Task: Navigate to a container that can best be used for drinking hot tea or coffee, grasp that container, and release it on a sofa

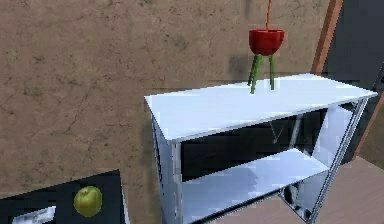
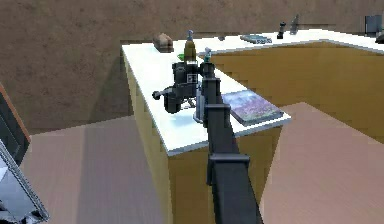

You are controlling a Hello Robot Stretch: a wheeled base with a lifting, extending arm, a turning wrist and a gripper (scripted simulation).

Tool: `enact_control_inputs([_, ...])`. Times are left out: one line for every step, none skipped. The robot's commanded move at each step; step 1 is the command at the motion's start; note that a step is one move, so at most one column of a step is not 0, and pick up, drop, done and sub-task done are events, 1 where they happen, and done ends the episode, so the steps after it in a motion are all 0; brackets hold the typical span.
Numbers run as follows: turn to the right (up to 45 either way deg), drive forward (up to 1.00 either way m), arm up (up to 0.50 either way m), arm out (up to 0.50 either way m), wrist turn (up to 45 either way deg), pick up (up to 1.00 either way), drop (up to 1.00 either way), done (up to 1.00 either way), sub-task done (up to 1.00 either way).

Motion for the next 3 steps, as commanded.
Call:
enact_control_inputs([0.0, 0.00, 0.00, 0.00, 0.0, 1.00, 0.00, 0.00, 0.00])
enact_control_inputs([0.0, 0.00, 0.06, 0.00, 0.0, 0.00, 0.00, 0.00, 0.00])
enact_control_inputs([0.0, 0.00, 0.00, 0.00, -45.0, 0.00, 0.00, 0.00, 0.00])
